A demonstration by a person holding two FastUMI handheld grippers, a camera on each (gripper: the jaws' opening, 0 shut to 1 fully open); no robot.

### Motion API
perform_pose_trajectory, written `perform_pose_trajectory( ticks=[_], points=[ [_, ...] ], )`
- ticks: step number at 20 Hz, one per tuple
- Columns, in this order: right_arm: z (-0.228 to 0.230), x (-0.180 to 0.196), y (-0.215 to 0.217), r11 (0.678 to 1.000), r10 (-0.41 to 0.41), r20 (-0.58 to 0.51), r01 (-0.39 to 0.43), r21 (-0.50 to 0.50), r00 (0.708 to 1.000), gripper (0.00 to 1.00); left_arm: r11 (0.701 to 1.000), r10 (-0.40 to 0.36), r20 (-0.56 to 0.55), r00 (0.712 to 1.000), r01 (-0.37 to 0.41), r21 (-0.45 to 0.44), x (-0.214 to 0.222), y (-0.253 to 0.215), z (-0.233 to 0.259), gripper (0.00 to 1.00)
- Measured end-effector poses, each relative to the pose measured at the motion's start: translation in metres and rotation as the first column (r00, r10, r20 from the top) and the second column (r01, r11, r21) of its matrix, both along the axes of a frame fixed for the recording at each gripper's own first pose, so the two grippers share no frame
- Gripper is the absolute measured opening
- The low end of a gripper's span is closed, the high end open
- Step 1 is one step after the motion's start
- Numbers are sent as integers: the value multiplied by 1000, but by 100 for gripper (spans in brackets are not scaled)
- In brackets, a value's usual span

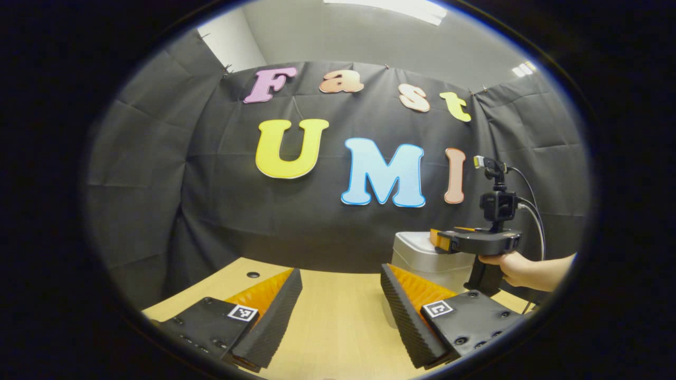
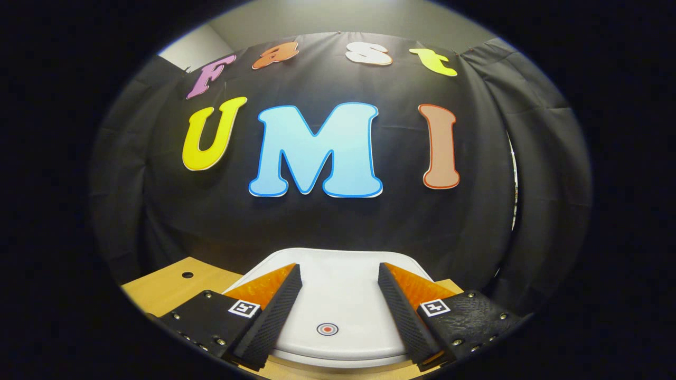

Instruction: Press the lid of the desktop garbage bin to open it, pick up the crumpled paper on the desktop and throw it into the bin, then pick up the pop can on the desktop and drop it into the bin, and finally close the garbage bin lid.

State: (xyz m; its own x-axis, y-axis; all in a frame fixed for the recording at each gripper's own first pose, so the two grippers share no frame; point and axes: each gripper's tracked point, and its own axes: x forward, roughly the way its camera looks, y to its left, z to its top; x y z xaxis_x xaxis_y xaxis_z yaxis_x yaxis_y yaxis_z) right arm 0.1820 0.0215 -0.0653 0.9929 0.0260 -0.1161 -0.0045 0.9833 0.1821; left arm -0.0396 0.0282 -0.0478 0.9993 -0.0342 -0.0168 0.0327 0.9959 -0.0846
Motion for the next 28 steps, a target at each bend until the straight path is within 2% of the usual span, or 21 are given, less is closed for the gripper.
perform_pose_trajectory(
  ticks=[5, 6, 9, 13, 14, 16, 21, 24, 27, 28],
  points=[
    [-2, 0, 0, 1000, 11, 1, -11, -6, 1000, 95, 1000, -13, -2, 1000, 13, -8, 7, -7, -3, 100],
    [-2, 1, 0, 1000, 11, 3, -11, -1, 1000, 95, 1000, -15, -3, 1000, 15, -8, 8, -8, -3, 98],
    [-2, 2, -1, 999, 20, 21, -21, 28, 1000, 95, 1000, -13, -9, 1000, 13, -1, 12, -8, -7, 100],
    [-5, 10, -8, 1000, -19, 27, 18, 25, 999, 96, 1000, -13, -15, 1000, 12, -13, 14, -8, -9, 100],
    [-3, 11, -9, 999, -25, 40, 24, 27, 999, 96, 1000, -9, -10, 1000, 9, -10, 12, -7, -7, 97],
    [-2, 11, -8, 999, -33, 57, 31, 27, 998, 96, 1000, -4, 1, 1000, 4, -8, 12, -3, -4, 100],
    [1, 10, -9, 999, -37, 66, 35, 29, 997, 96, 1000, 5, 32, 999, -5, -11, 5, 0, 7, 98],
    [1, -7, 1, 1000, -1, 56, -1, 30, 998, 96, 1000, 14, 59, 998, -15, 15, -1, 5, 20, 100],
    [1, -29, -2, 998, -58, 40, 58, -8, 998, 96, 1000, 17, 62, 998, -19, 17, -7, 5, 23, 98],
    [3, -37, 0, 998, -67, 27, 67, -14, 997, 96, 1000, 17, 63, 998, -18, 24, -10, 4, 24, 100]
  ],
)
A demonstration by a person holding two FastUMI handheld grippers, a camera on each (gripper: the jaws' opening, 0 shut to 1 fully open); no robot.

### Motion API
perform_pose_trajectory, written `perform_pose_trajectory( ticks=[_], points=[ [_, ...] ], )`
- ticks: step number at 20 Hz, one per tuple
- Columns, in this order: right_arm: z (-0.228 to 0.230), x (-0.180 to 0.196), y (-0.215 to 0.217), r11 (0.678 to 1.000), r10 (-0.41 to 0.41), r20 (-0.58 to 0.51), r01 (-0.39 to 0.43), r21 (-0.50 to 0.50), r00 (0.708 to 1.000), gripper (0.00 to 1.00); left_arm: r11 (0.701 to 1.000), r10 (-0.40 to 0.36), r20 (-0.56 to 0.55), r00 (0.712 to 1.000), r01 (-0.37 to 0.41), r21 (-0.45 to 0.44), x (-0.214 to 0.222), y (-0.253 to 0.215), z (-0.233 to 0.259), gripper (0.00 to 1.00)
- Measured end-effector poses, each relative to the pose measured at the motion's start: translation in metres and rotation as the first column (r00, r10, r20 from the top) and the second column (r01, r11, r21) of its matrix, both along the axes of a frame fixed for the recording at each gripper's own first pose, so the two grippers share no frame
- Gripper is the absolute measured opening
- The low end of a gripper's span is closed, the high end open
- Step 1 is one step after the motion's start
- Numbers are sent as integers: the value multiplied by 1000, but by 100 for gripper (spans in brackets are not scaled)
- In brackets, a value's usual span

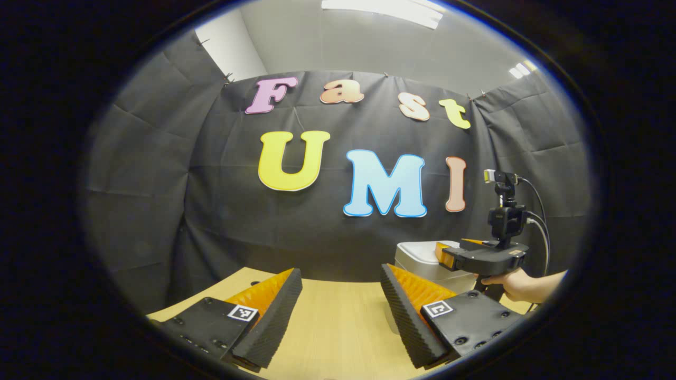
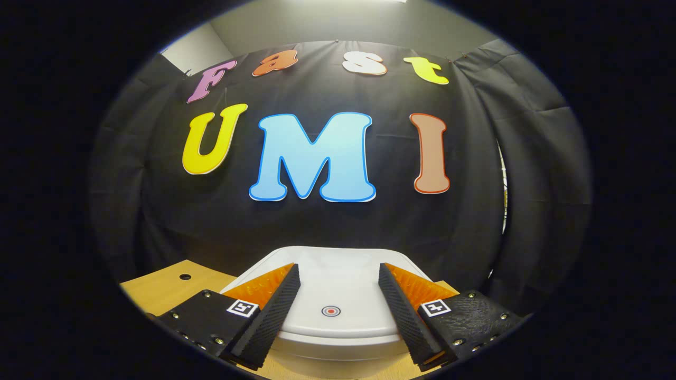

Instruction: Press the lid of the desktop garbage bin to open it, pick up the crumpled paper on the desktop and throw it into the bin, then pick up the pop can on the desktop and drop it into the bin, and finally close the garbage bin lid.

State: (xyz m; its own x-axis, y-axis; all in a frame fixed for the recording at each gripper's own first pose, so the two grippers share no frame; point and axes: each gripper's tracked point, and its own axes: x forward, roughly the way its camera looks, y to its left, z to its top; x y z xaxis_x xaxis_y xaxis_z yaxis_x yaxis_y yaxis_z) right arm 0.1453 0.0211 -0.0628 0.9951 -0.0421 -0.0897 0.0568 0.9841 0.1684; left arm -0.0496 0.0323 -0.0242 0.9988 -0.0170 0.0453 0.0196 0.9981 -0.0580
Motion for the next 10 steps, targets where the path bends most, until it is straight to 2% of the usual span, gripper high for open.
perform_pose_trajectory(
  ticks=[3, 4, 10],
  points=[
    [2, -27, 0, 1000, 2, -42, -3, -17, 999, 96, 1000, -3, -1, 1000, 3, 12, -7, -3, -1, 100],
    [3, -37, -2, 1000, 2, -49, -3, -24, 999, 96, 1000, -6, -4, 1000, 6, 12, -7, -4, -2, 97],
    [14, -105, -1, 999, 10, -14, -11, -51, 1000, 96, 1000, -27, -22, 999, 27, 10, -13, -15, -13, 100]
  ],
)
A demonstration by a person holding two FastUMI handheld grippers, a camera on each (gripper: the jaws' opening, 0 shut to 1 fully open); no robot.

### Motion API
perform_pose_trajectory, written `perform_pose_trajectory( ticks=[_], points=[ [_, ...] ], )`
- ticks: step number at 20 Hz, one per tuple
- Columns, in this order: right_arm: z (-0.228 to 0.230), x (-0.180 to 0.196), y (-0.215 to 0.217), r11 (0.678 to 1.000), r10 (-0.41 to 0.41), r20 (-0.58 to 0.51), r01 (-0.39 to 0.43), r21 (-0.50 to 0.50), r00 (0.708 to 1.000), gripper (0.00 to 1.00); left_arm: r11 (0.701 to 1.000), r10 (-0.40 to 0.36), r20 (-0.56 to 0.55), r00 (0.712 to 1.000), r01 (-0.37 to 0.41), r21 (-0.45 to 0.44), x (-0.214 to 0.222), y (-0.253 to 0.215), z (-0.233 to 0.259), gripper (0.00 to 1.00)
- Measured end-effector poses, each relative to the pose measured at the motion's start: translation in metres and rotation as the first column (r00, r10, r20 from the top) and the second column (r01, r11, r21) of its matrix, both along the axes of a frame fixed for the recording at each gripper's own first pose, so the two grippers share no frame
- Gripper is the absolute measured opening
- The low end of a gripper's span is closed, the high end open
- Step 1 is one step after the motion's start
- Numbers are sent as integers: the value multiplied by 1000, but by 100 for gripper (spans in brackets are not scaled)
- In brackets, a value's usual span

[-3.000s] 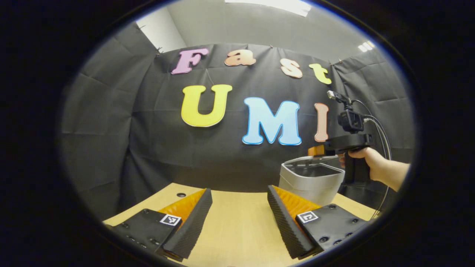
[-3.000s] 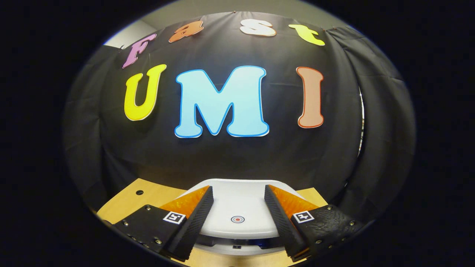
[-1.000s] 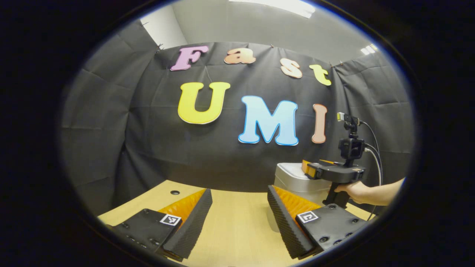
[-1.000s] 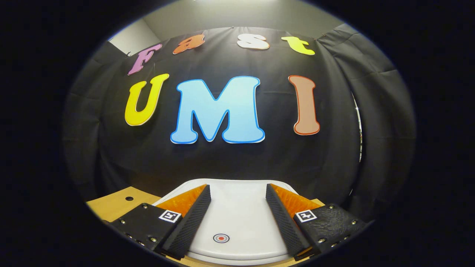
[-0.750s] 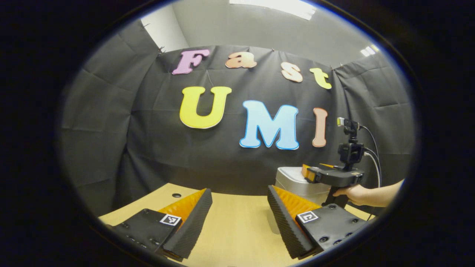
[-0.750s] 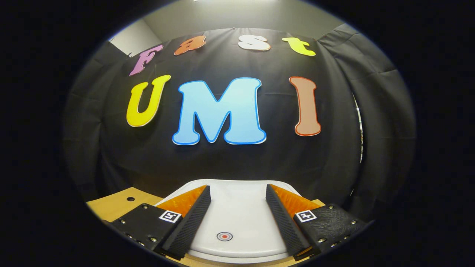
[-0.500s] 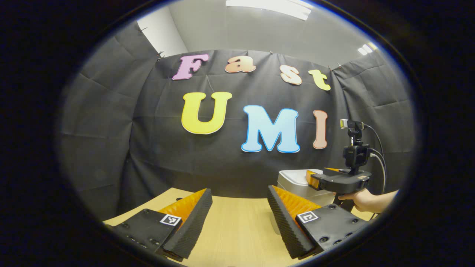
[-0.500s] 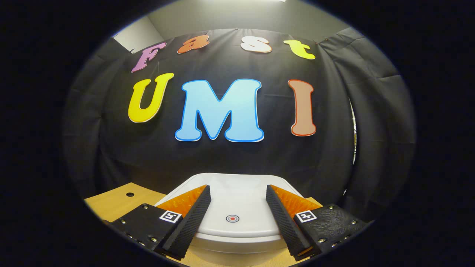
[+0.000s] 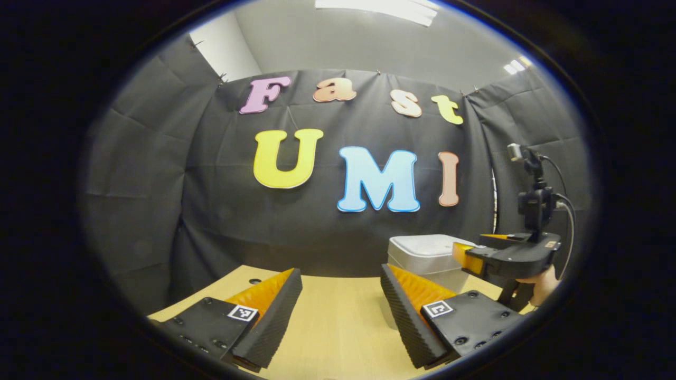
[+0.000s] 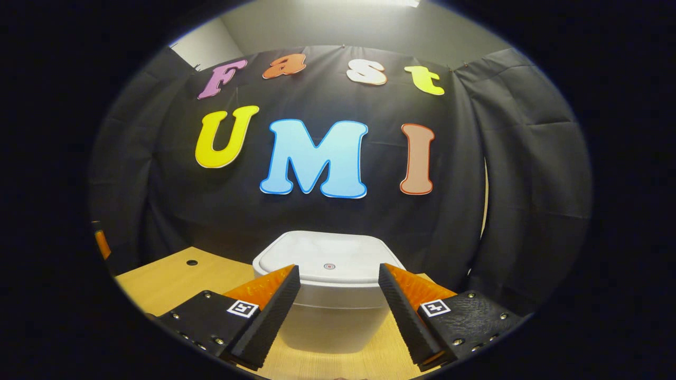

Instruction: Press the lid of the desktop garbage bin to open it, pick up the crumpled paper on the desktop and throw it into the bin, then pick up the pop can on the desktop and drop it into the bin, and finally close the garbage bin lid.

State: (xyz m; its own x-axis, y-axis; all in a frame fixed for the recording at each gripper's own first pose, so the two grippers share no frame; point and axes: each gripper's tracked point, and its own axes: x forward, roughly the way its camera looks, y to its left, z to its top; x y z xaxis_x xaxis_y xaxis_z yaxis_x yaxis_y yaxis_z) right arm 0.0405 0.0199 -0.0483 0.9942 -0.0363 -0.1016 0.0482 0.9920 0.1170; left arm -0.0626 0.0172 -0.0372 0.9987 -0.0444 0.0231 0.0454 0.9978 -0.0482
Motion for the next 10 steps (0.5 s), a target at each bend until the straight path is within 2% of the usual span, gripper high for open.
perform_pose_trajectory(
  ticks=[6, 7, 10],
  points=[
    [7, -61, 21, 999, 34, 11, -34, -16, 999, 95, 1000, -23, -29, 999, 23, -3, 12, -2, -22, 100],
    [8, -68, 22, 999, 34, 8, -34, -26, 999, 95, 1000, -29, -32, 999, 29, 1, 14, -3, -26, 94],
    [5, -81, 26, 999, 27, -12, -27, -36, 1000, 95, 999, -38, -38, 999, 39, 22, 21, 0, -34, 100]
  ],
)
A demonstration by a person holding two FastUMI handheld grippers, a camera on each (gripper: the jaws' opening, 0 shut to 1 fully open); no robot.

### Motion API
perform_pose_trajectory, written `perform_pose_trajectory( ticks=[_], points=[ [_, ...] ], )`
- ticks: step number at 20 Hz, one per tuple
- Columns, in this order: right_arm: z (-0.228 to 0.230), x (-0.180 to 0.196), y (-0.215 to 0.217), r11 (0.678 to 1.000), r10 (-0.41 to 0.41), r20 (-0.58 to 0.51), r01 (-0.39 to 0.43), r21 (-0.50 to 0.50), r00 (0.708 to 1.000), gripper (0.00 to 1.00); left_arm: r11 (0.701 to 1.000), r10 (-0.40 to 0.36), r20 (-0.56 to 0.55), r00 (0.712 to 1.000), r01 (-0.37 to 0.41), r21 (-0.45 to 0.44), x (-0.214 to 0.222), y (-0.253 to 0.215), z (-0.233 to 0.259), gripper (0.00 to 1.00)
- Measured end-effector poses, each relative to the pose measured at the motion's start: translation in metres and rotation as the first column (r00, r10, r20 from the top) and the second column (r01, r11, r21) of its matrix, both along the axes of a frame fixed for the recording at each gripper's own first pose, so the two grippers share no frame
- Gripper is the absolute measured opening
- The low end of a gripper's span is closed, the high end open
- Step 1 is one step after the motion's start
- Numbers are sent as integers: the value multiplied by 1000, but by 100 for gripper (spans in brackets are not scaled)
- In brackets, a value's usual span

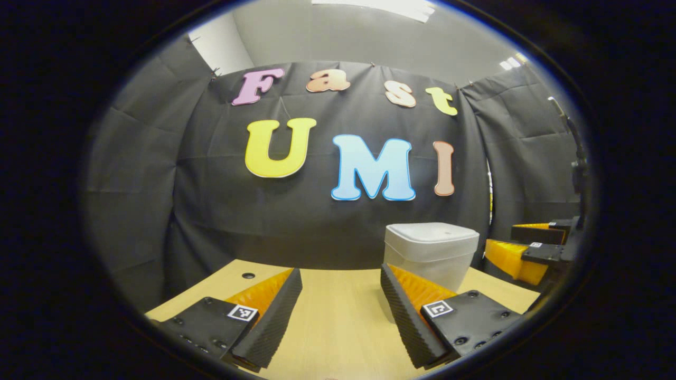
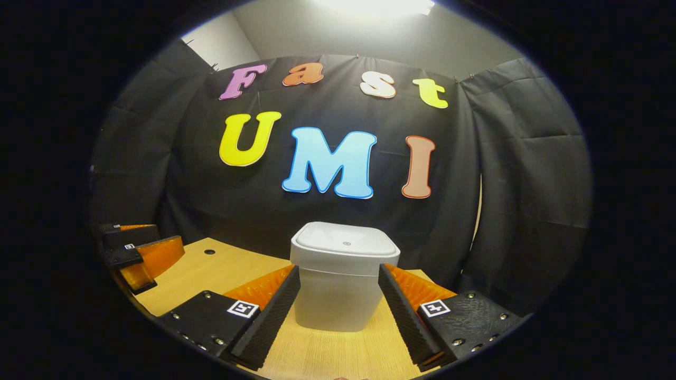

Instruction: Press the lid of the desktop garbage bin to open it, pick up the crumpled paper on the desktop and throw it into the bin, then pick up the pop can on the desktop and drop it into the bin, and finally close the garbage bin lid.

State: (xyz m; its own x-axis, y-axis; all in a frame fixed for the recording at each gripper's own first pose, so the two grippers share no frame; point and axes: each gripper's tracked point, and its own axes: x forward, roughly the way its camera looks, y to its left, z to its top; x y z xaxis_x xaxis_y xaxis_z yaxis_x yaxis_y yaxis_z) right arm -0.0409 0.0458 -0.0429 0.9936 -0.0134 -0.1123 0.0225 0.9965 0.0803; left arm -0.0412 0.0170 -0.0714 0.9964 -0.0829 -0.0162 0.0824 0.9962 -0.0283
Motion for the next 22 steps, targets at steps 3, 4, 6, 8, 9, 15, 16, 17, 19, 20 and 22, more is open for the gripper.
perform_pose_trajectory(
  ticks=[3, 4, 6, 8, 9, 15, 16, 17, 19, 20, 22],
  points=[
    [-4, -7, 2, 1000, -10, -28, 10, 21, 1000, 94, 1000, -17, 16, 1000, 17, 13, 8, 2, -2, 98],
    [-7, -9, 1, 1000, -14, -37, 14, 19, 999, 95, 999, -21, 17, 1000, 21, 25, 11, 3, -4, 97],
    [-8, -15, -5, 1000, -29, -49, 29, 3, 998, 95, 998, -38, 26, 999, 36, 56, 15, 4, -6, 100],
    [-7, -18, -13, 999, -47, -46, 46, -12, 998, 95, 996, -45, 35, 998, 42, 77, 19, 5, -5, 97],
    [-6, -18, -15, 999, -49, -47, 49, -15, 998, 95, 996, -48, 34, 998, 45, 77, 22, 4, -5, 97],
    [-10, -11, -21, 999, -29, -54, 30, 13, 998, 95, 997, -37, 36, 999, 34, 65, 20, -11, 1, 100],
    [-12, -10, -22, 1000, -19, -56, 20, 16, 998, 95, 998, -28, 32, 999, 26, 63, 18, -12, 0, 100],
    [-12, -10, -23, 1000, -9, -56, 10, 17, 998, 95, 998, -17, 29, 999, 16, 59, 15, -14, 1, 100],
    [-13, -10, -30, 1000, 13, -46, -12, 23, 999, 95, 999, 0, 36, 999, -2, 46, 13, -23, 5, 100],
    [-13, -10, -35, 999, 28, -34, -27, 23, 999, 95, 999, 14, 45, 999, -16, 45, 11, -28, 8, 100],
    [-13, -11, -48, 998, 63, -21, -63, 5, 998, 95, 998, 59, 46, 997, -60, 37, 10, -40, 13, 100]
  ],
)
